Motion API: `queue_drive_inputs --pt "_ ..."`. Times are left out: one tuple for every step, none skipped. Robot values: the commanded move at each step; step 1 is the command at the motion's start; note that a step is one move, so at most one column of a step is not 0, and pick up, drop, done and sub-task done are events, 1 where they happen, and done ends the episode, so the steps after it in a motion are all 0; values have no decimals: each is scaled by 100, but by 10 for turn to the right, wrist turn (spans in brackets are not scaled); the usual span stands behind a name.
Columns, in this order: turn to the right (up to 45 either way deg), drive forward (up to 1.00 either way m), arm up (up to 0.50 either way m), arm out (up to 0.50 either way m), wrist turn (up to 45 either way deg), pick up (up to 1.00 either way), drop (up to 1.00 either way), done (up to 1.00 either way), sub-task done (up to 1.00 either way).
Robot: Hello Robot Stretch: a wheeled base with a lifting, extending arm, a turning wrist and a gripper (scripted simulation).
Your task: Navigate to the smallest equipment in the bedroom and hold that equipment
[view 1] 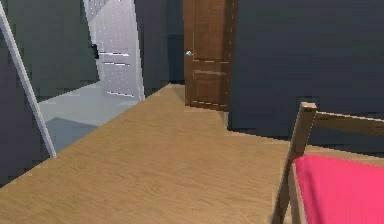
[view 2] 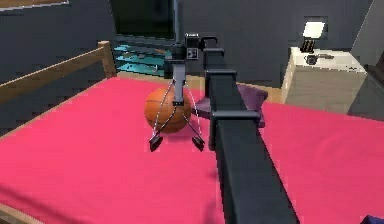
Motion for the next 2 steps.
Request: queue_drive_inputs --pt "0 0 0 0 450 0 0 0 0" --pt "0 0 0 0 450 0 0 0 0"
